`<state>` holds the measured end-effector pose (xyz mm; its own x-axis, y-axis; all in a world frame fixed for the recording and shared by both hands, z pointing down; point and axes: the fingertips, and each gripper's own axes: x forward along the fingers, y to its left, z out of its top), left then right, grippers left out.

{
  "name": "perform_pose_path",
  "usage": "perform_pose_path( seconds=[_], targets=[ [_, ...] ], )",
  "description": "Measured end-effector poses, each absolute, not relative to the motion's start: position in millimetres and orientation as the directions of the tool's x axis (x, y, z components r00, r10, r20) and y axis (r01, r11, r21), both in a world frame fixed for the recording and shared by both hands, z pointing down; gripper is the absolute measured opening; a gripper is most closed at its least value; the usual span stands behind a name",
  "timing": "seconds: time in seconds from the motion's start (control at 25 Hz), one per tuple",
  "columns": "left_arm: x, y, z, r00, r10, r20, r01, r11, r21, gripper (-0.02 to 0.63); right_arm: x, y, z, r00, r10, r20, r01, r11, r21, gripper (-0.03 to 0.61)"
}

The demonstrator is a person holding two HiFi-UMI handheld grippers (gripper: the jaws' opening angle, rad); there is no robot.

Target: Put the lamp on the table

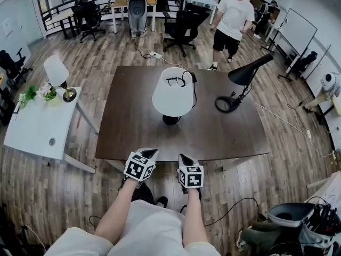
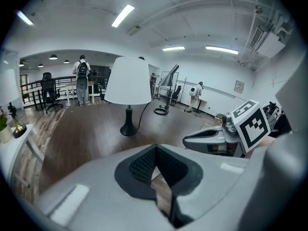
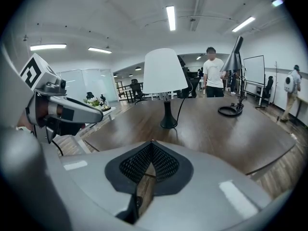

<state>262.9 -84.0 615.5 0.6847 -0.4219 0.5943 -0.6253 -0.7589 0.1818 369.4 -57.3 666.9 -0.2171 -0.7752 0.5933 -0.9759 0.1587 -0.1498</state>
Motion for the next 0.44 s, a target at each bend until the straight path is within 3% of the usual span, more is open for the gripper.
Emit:
perform_pose_path(
  seconds=[0.44],
  targets=[
    [258.9,-79.7,617.9,0.684,-0.422,0.595,-0.626,-0.759,0.181,0.000,362.1,-56.5,666.4,-0.231,-0.773,0.591,-0.973,0.170,-0.157,0.023]
  ],
)
